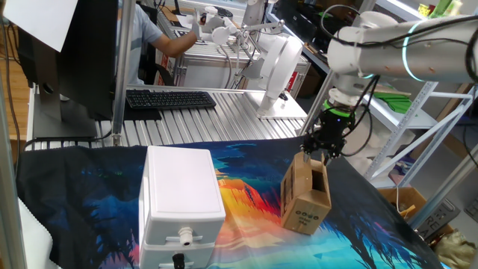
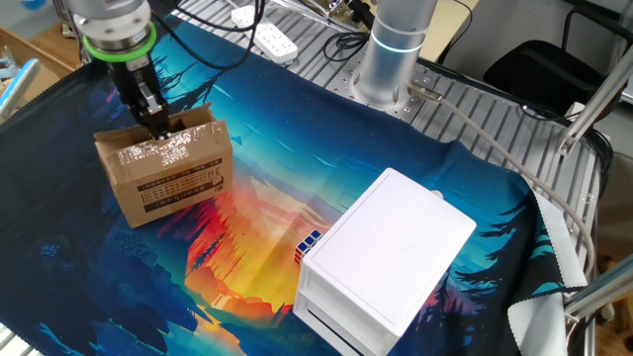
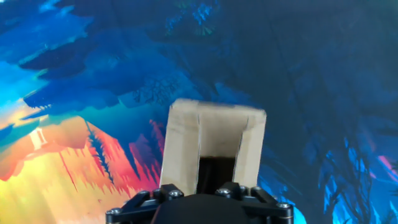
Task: Cover the box
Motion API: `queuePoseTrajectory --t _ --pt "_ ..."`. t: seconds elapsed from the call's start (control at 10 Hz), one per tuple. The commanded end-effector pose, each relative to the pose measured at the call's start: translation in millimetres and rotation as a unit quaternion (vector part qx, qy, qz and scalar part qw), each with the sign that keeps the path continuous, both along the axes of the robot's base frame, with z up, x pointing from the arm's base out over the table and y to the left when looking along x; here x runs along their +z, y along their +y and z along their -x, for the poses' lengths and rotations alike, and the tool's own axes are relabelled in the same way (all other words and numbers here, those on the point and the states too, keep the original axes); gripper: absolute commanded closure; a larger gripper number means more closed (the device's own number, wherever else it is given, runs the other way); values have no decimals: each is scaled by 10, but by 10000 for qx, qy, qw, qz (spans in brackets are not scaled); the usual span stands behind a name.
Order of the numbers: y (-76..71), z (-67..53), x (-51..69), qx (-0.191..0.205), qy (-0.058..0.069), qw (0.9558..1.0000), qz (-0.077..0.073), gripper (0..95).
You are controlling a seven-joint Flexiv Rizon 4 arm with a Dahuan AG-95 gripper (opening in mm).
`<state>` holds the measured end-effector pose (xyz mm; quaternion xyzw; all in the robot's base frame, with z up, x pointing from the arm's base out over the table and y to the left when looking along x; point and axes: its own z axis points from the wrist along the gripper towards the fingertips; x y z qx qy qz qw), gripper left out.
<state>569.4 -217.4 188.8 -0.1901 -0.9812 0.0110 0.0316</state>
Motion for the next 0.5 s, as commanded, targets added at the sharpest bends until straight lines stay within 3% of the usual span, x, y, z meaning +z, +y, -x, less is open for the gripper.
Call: queuePoseTrajectory --t 0.1,0.3,0.4,0.5 --pt "-24 -66 0 -15 47 10000 -7 380" --pt "-1 -77 -9 1 37 9999 -114 380" --pt "-1 -77 -9 -54 46 9997 -219 570" --pt "-1 -77 -9 -160 74 9998 -107 380"
